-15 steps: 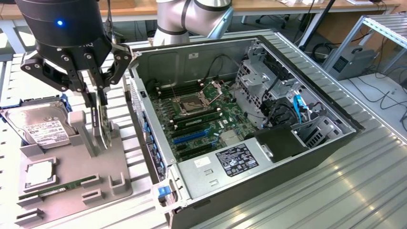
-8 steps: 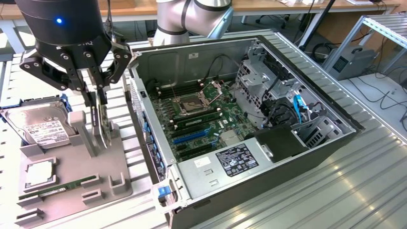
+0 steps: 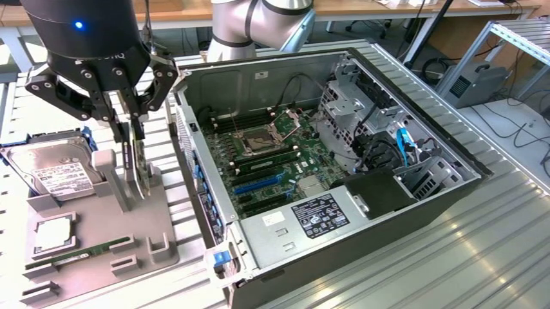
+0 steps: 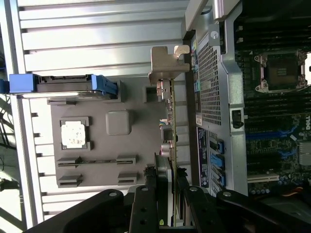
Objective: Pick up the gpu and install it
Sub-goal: 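Pick up the gpu and move the gpu toward the slot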
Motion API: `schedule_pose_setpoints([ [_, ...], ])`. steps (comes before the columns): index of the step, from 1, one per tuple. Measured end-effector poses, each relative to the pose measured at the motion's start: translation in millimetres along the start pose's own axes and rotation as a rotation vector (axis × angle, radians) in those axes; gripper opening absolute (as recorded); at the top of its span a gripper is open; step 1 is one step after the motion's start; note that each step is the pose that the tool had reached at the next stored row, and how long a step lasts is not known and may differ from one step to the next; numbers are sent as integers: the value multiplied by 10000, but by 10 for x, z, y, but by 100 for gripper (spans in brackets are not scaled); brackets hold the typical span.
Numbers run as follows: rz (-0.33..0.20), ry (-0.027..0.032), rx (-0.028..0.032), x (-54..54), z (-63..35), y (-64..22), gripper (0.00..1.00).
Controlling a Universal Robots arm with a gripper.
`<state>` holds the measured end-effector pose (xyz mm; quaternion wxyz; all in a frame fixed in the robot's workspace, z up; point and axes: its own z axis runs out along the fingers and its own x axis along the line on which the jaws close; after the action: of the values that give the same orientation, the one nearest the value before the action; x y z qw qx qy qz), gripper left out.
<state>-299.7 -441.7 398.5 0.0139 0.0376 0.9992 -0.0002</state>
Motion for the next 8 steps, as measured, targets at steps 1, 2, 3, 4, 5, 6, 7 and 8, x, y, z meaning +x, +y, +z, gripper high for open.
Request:
schedule_pose_setpoints([
  [1,0,0,0,0,-3,0,27],
  [2,0,1,0,0,-5,0,27],
  [3,0,0,0,0,-7,0,27],
  [4,0,0,0,0,-9,0,27],
  [5,0,0,0,0,-11,0,27],
  [6,0,0,0,0,-14,0,27],
  [7,0,1,0,0,-16,0,27],
  [8,0,1,0,0,-18,0,27],
])
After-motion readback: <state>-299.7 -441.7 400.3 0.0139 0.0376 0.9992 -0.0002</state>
